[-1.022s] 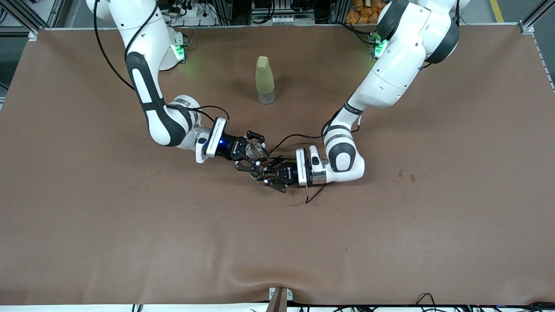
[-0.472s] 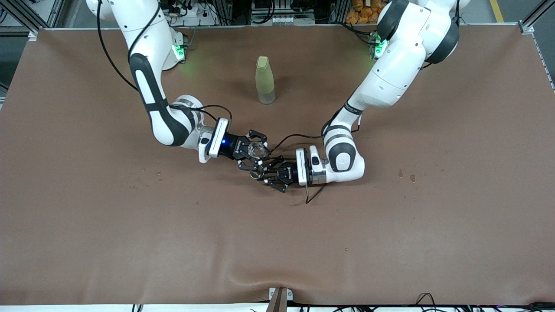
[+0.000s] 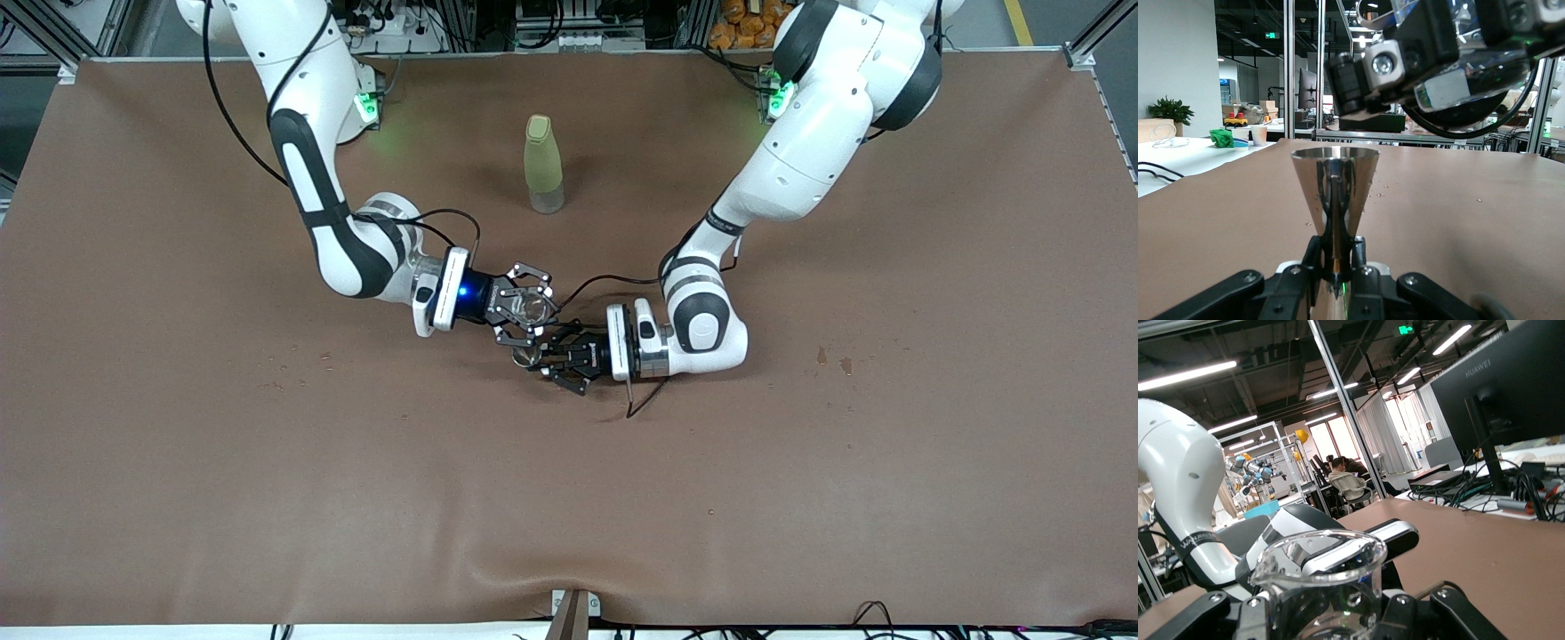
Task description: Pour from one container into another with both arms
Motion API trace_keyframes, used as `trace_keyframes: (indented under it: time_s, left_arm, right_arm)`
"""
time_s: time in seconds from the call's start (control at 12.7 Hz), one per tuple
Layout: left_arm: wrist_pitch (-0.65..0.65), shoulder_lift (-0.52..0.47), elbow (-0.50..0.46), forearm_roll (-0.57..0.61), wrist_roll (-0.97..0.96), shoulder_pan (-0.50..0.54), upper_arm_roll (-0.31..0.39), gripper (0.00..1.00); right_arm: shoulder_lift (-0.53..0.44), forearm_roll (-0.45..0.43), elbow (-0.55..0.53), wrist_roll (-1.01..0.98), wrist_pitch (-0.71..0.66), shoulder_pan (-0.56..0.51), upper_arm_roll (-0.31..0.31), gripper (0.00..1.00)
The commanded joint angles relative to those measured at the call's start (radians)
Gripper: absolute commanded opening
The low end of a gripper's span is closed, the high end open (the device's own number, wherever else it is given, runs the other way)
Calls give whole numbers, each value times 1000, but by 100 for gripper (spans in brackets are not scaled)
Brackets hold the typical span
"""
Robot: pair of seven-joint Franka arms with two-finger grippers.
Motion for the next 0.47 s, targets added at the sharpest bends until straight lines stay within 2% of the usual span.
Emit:
trace_keyframes:
  time_s: [0.0, 0.39]
  left_arm:
    - [8, -19, -16, -30, -8, -4, 4, 0]
    - [5, -19, -18, -30, -6, -4, 4, 0]
  right_arm:
    - [-48, 25, -40, 98, 7, 6, 1, 0]
    - [-105, 18, -69, 242, 73, 14, 7, 0]
